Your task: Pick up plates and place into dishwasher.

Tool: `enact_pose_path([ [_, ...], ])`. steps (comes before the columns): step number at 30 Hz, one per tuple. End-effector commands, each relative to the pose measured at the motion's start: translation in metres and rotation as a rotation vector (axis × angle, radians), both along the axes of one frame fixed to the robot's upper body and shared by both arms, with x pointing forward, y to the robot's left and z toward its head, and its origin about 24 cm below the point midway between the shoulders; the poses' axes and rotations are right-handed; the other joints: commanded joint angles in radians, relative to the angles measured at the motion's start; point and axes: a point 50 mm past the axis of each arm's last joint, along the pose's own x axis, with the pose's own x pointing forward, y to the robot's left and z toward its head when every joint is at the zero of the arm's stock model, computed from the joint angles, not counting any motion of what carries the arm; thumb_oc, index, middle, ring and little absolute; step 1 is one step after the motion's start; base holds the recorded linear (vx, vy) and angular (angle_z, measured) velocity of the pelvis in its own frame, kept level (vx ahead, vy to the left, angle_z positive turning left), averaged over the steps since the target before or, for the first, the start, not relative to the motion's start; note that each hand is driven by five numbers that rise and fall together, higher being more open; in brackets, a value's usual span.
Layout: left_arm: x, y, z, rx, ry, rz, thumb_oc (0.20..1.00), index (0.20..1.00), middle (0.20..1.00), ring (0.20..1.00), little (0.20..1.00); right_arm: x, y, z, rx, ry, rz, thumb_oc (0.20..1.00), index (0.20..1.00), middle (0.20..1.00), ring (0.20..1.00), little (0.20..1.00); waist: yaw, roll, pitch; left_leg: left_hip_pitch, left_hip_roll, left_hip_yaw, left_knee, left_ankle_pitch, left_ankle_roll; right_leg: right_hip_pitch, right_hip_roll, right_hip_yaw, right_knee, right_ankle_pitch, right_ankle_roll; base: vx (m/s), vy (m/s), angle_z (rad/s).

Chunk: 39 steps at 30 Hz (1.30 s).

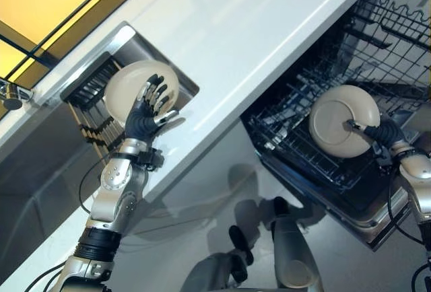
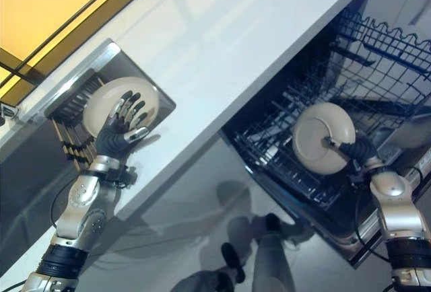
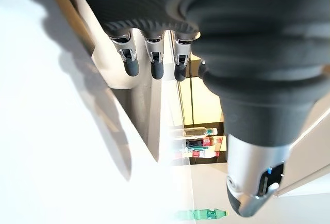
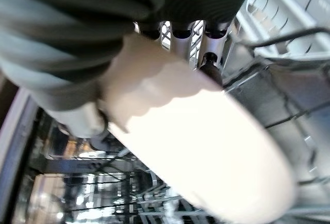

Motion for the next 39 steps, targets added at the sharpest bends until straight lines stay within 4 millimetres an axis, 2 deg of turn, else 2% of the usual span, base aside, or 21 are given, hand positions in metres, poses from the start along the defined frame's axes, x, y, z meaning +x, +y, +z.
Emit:
enact_pose_path([
  [1,-0.002,0.01,0.038,-0.004,-0.14,0.012,1.0,1.0,1.0,1.0,1.0,-0.019,0.006,-0.082,-0.184,0.372,-0.011,0.2,0.2,0.2,0.2,0.2,0.027,-0.024,0.033,-0.112,-0.034,-0.057,0.159,-0.054,0.022,0.096,-0.049,-0.007,-0.138,0.012,0.068,-0.03,-0.025,0.05],
  [10,-0.002,0.01,0.044,0.008,-0.147,0.007,1.0,1.0,1.0,1.0,1.0,-0.017,-0.002,-0.072,-0.438,0.375,-0.015,0.2,0.2,0.2,0.2,0.2,0.035,-0.038,0.047,-0.13,-0.031,-0.068,0.169,-0.045,0.021,0.084,-0.045,-0.006,-0.129,0.022,0.068,-0.01,-0.009,0.05],
  [13,-0.003,0.011,0.043,0.006,-0.144,0.007,1.0,1.0,1.0,1.0,1.0,-0.017,-0.003,-0.066,-0.586,0.371,-0.001,0.2,0.2,0.2,0.2,0.2,0.036,-0.041,0.048,-0.128,-0.032,-0.07,0.172,-0.044,0.022,0.083,-0.046,-0.005,-0.122,0.024,0.069,0.01,0.002,0.08],
  [15,-0.004,0.011,0.041,0.009,-0.14,0.007,1.0,1.0,1.0,1.0,1.0,-0.016,-0.003,-0.059,-0.707,0.356,-0.001,0.2,0.2,0.2,0.2,0.2,0.037,-0.044,0.048,-0.128,-0.033,-0.073,0.173,-0.042,0.022,0.082,-0.046,-0.006,-0.118,0.025,0.07,0.0,0.0,0.0],
  [17,-0.005,0.011,0.04,0.007,-0.137,0.011,1.0,1.0,1.0,1.0,1.0,-0.015,-0.004,-0.051,-0.721,0.343,-0.009,0.2,0.2,0.2,0.2,0.2,0.037,-0.047,0.046,-0.126,-0.033,-0.075,0.169,-0.04,0.022,0.084,-0.046,-0.007,-0.118,0.025,0.071,0.0,0.0,0.0],
  [20,-0.01,0.013,0.033,-0.006,-0.127,0.013,1.0,1.0,1.0,1.0,1.0,-0.017,-0.005,-0.042,-0.84,0.314,-0.014,0.2,0.2,0.2,0.2,0.2,0.038,-0.047,0.04,-0.122,-0.037,-0.08,0.169,-0.037,0.021,0.085,-0.047,-0.003,-0.113,0.024,0.073,0.04,0.036,0.03],
  [25,-0.016,0.014,0.024,-0.015,-0.115,0.013,1.0,1.0,1.0,1.0,1.0,-0.018,-0.001,-0.022,-1.095,0.25,0.0,0.2,0.2,0.2,0.2,0.2,0.037,-0.047,0.035,-0.118,-0.041,-0.082,0.17,-0.036,0.021,0.086,-0.05,-0.003,-0.107,0.025,0.076,0.03,0.027,0.09],
  [30,-0.02,0.017,0.017,-0.025,-0.103,0.016,1.0,1.0,1.0,1.0,1.0,-0.019,0.0,-0.003,-1.206,0.197,-0.003,0.2,0.2,0.2,0.2,0.2,0.035,-0.045,0.027,-0.11,-0.045,-0.084,0.163,-0.033,0.02,0.087,-0.051,0.001,-0.104,0.024,0.079,0.03,0.037,0.04],
  [33,-0.024,0.019,0.011,-0.033,-0.092,0.02,1.0,1.0,1.0,1.0,1.0,-0.023,-0.004,0.008,-1.201,0.173,-0.024,0.2,0.2,0.2,0.2,0.2,0.034,-0.043,0.021,-0.105,-0.048,-0.086,0.161,-0.033,0.018,0.089,-0.052,0.004,-0.099,0.021,0.081,0.04,0.041,0.02],
  [39,-0.03,0.022,0.0,-0.047,-0.063,0.02,1.0,1.0,1.0,1.0,1.0,-0.03,-0.004,0.012,-1.179,0.217,0.022,0.2,0.2,0.2,0.2,0.2,0.034,-0.04,0.002,-0.094,-0.053,-0.09,0.157,-0.03,0.015,0.099,-0.057,0.005,-0.098,0.019,0.082,0.05,0.036,0.01],
])
